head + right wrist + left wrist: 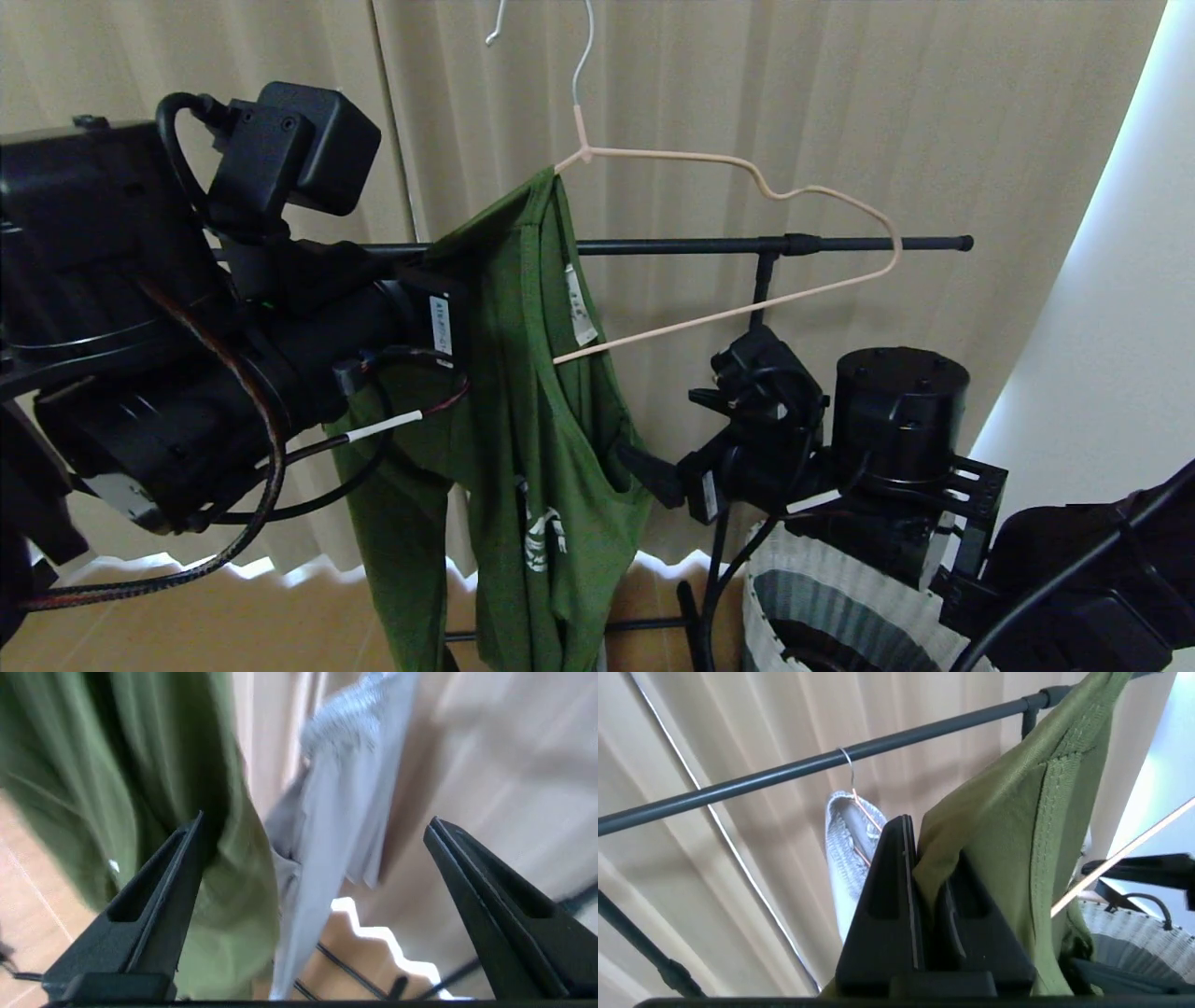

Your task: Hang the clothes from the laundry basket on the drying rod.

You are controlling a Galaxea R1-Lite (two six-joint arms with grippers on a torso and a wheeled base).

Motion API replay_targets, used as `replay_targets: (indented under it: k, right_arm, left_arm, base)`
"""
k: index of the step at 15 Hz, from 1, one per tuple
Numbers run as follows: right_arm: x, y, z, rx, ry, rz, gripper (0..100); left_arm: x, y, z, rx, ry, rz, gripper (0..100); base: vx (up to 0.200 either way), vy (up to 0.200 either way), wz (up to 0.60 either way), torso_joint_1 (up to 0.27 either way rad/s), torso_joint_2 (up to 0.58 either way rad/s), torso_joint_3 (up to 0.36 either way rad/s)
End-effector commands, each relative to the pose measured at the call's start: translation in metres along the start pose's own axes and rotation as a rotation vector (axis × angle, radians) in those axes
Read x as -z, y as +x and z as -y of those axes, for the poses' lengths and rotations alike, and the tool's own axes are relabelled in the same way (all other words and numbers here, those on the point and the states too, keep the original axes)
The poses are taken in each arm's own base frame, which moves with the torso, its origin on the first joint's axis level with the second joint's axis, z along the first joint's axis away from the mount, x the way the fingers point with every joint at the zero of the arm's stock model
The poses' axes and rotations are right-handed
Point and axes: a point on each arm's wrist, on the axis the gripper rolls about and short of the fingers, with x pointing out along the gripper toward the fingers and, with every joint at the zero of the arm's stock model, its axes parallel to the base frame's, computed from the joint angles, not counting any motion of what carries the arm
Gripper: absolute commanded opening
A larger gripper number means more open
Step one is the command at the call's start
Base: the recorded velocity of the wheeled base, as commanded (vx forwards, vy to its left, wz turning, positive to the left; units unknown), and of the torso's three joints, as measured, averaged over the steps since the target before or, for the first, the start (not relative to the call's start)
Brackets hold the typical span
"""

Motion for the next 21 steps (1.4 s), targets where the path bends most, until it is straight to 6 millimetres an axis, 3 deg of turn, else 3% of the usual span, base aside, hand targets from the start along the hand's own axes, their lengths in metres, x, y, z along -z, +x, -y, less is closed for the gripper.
replay_targets:
  k: [1,3,8,10,13,21]
  right_arm:
    - [0.012,0.009,0.002,0.019,-0.001,-0.038,100]
    - [0.015,0.009,0.003,0.034,-0.001,-0.052,100]
    - [0.022,-0.02,0.041,0.182,0.022,-0.086,100]
    - [0.019,-0.042,0.064,0.266,0.044,-0.071,100]
    - [0.016,-0.05,0.086,0.344,0.064,-0.05,100]
    - [0.0,-0.06,0.094,0.373,0.067,0.006,100]
  left_arm:
    - [-0.003,-0.004,-0.002,-0.002,-0.004,0.012,0]
    - [-0.004,-0.005,-0.002,-0.004,-0.004,0.016,0]
    - [0.003,-0.01,-0.014,-0.047,0.031,-0.008,0]
    - [0.017,-0.021,-0.028,-0.085,0.107,-0.049,0]
    - [0.038,-0.032,-0.032,-0.087,0.161,-0.118,0]
    - [0.074,-0.041,-0.04,-0.106,0.288,-0.246,0]
  base:
    - [0.0,0.0,0.0,0.0,0.0,0.0]
    - [0.0,0.0,0.0,0.0,0.0,0.0]
    - [0.0,0.0,0.0,0.0,0.0,0.0]
    - [0.0,0.0,0.0,0.0,0.0,0.0]
    - [0.0,0.0,0.0,0.0,0.0,0.0]
    - [0.0,0.0,0.0,0.0,0.0,0.0]
